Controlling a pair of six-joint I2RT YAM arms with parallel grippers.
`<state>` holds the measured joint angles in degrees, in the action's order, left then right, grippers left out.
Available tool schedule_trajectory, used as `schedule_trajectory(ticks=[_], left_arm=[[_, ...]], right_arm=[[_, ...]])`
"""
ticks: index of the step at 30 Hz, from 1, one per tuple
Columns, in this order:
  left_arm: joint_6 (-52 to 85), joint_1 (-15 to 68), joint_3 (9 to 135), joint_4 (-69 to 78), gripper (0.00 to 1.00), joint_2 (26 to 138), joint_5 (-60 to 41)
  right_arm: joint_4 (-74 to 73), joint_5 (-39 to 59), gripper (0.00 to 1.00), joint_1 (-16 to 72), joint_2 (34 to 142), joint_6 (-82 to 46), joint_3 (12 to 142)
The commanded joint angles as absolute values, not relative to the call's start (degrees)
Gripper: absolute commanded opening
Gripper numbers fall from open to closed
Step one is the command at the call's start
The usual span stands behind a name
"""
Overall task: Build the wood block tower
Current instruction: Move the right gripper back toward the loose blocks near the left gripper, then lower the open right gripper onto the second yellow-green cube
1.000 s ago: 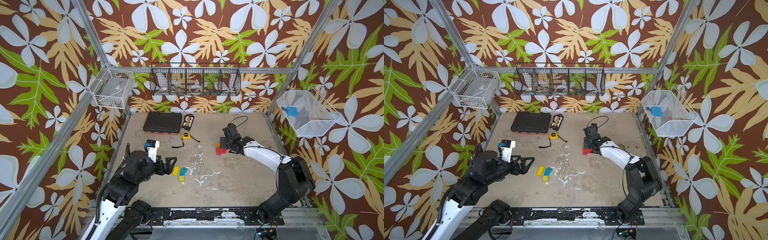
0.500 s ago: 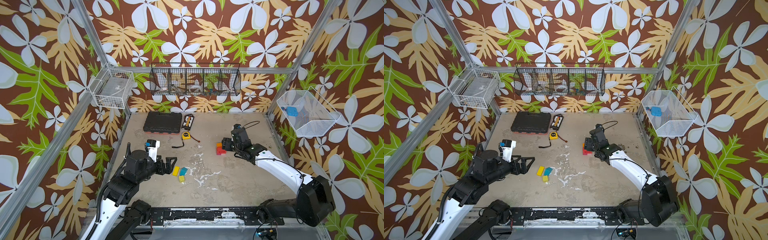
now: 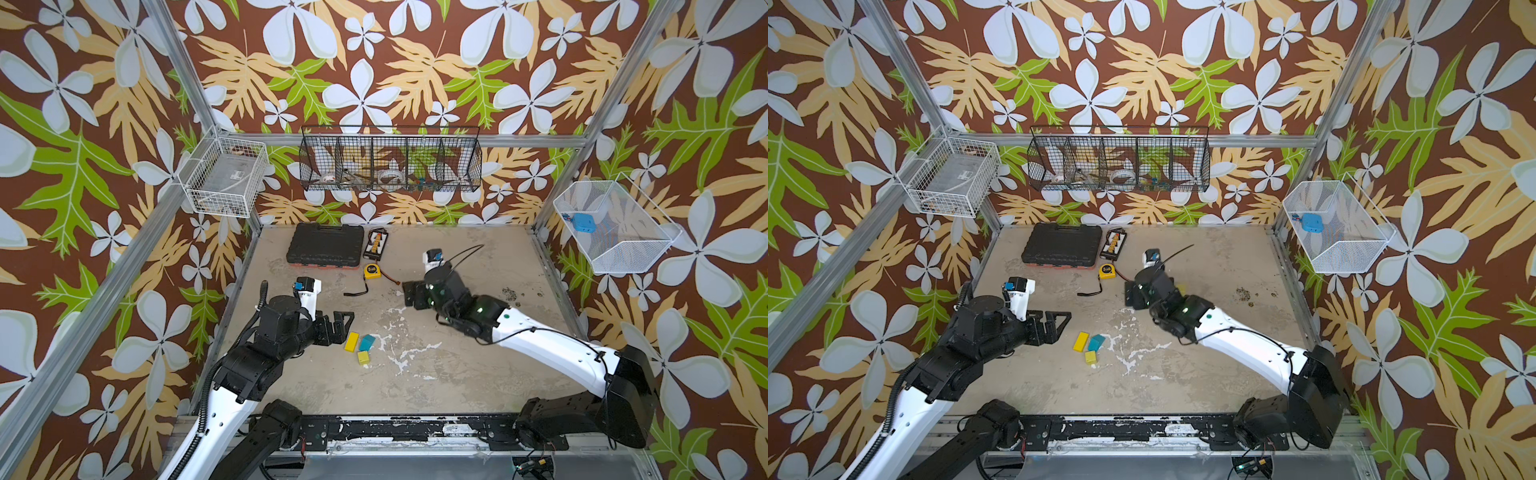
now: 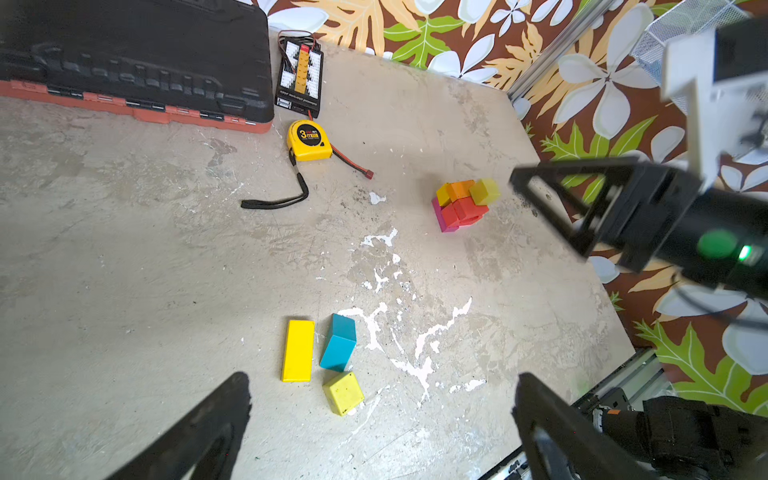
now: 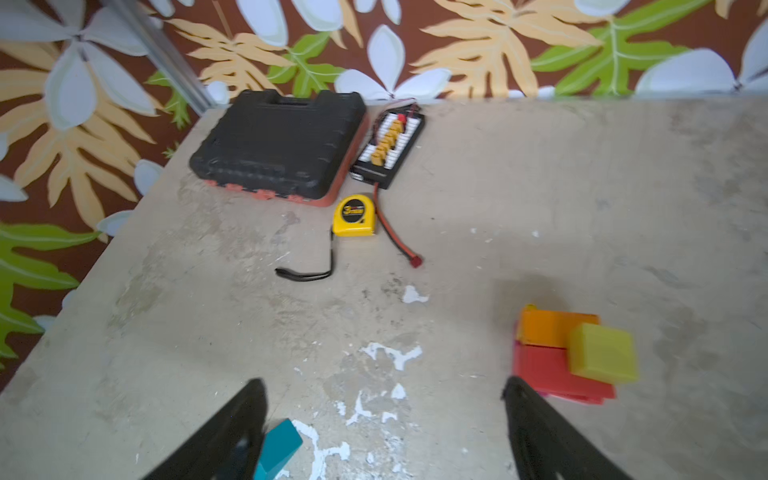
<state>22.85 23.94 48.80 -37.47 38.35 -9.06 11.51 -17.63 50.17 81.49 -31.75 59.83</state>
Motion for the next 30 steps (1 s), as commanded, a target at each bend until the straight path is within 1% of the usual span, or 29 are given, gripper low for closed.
schedule_trajectory(ticks=[1,3,6,10,15,18,23,27,30], left_arm=[[22.7,23.8,49.0,-37.0,1.0,38.7,-9.1],[22.8,23.8,49.0,-37.3,1.0,39.2,-8.7],[22.9,23.8,49.0,-37.4,1.0,38.7,-8.3],[22.7,22.9,49.5,-37.6,1.0,39.1,-7.6],[22.5,14.7,49.6,-37.7,1.0,41.3,-8.2],[22.4,12.9,49.6,-37.5,1.0,40.8,-8.4],[22.1,12.4,49.6,-37.4,1.0,40.7,-8.8],[22.1,12.5,49.6,-37.3,1.0,40.4,-9.1],[22.0,12.5,49.5,-37.2,1.0,39.8,-9.3]], right_arm=[[6.3,-18.2,0.9,50.5,85.0,-31.2,56.4],[12.7,-20.0,0.88,51.9,89.8,-32.8,63.1],[14.6,-20.8,0.87,55.5,93.8,-32.1,67.2],[11.2,-19.1,0.86,58.9,95.9,-33.8,64.3],[7.7,-16.9,0.85,62.2,97.8,-36.0,62.7],[8.2,-17.6,0.84,65.4,100.6,-36.4,64.9],[7.2,-16.1,0.76,68.5,104.8,-38.1,67.3],[6.8,-17.6,0.74,71.1,107.8,-39.3,68.8],[9.5,-19.0,0.69,71.7,110.9,-39.7,72.1]])
